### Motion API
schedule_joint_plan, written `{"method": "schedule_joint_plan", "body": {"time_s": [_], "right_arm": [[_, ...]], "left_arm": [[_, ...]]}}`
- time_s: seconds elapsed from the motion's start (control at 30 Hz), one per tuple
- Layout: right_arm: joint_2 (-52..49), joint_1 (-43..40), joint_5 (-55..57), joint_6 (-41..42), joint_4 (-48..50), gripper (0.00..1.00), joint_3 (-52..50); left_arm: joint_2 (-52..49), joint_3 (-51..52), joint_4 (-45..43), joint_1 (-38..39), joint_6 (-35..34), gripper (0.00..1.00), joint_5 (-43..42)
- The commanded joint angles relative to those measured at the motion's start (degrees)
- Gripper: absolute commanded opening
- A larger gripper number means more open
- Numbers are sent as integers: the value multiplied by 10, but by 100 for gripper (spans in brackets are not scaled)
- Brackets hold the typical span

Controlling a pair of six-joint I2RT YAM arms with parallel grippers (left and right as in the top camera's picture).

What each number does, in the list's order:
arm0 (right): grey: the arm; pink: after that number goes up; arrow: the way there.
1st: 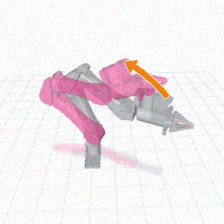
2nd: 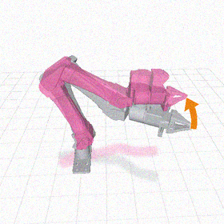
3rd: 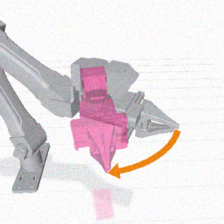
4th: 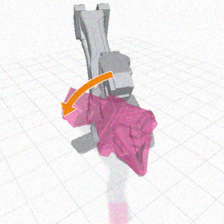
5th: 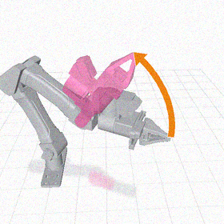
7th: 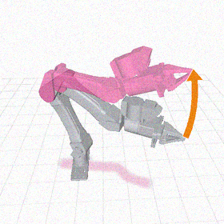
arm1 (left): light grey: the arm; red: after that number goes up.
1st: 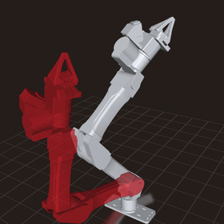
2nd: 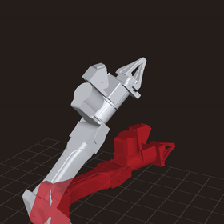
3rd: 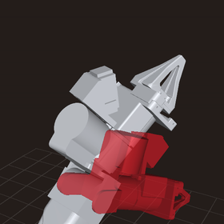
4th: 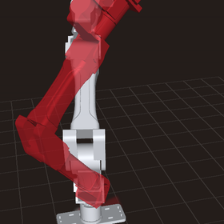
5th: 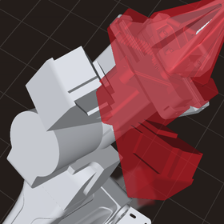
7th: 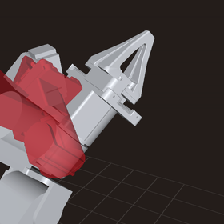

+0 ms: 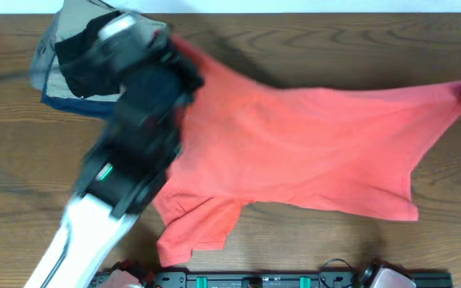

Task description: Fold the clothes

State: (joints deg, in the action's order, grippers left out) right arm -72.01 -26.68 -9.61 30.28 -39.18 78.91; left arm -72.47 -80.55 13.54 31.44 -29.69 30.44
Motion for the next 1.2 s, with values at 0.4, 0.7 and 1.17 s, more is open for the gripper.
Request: {"method": "schedule_joint_plan", "body": {"time_s": [0.4,0.7,1.17], "right_arm": [[-184,7,2,23,236,3,9],[-280,55,8,22,254,91,9],[-200,53,-1,10,109,99,10]], "left_arm": [[-282,-3,-314,-140,42,13,17],[-387,-3,-335,-142,52,98,18],[-169,-3,29,-136,93,98,-68]]}}
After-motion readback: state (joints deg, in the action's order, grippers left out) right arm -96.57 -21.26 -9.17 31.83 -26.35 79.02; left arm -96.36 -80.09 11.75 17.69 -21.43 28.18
